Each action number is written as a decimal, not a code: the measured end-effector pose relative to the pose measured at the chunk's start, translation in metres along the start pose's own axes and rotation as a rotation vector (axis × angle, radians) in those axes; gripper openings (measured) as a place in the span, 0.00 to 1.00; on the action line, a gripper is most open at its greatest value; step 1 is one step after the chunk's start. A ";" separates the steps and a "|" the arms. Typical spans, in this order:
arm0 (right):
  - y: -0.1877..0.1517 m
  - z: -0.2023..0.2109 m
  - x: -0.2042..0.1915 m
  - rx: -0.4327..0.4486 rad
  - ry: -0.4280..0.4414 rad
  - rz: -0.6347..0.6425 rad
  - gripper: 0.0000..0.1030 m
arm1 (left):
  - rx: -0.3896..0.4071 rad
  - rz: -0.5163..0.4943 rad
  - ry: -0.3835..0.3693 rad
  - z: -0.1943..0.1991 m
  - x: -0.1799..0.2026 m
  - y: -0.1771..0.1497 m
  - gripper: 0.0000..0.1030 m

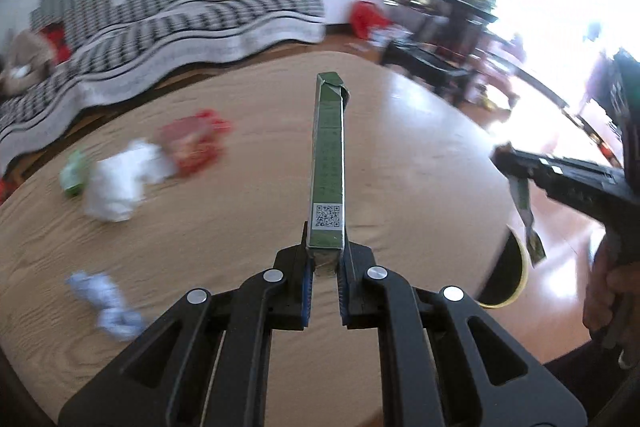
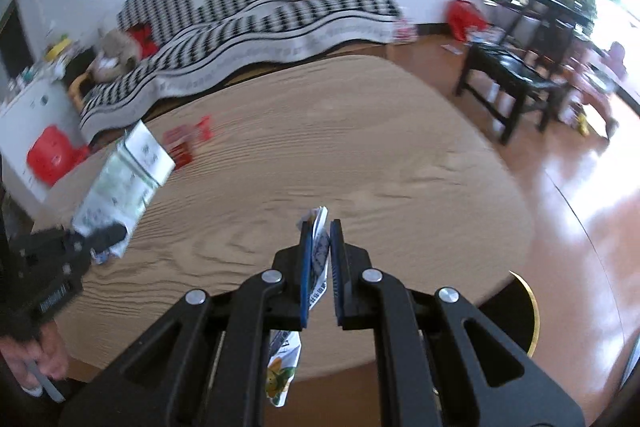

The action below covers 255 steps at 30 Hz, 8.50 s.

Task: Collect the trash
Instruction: 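Carry the green box and paper strip over the bin and open both tools, then grasp the crumpled blue-white paper with left tool while right tool grasps the white plastic bag, then carry the crumpled paper and white bag to the bin and release both, then move both open tools back over the table toward the remaining trash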

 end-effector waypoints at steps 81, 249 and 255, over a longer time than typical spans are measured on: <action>0.006 -0.027 -0.072 -0.045 0.126 0.012 0.86 | -0.012 0.280 0.259 0.038 -0.109 -0.051 0.88; 0.008 0.006 -0.020 -0.017 0.104 -0.016 0.83 | -0.021 0.123 -0.034 -0.005 -0.005 -0.022 0.85; 0.016 -0.025 -0.096 -0.032 0.160 0.094 0.83 | -0.011 0.238 0.080 0.021 -0.093 -0.046 0.86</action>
Point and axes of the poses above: each gripper's, at about its wrist camera, not at the fingertips, and z roughly against the way its jaws point, x to its right, y to its top, the point moved 2 cm from there along -z, roughly the way its jaws point, and after that the axes turned 1 degree about z, right-handed, at the moved point
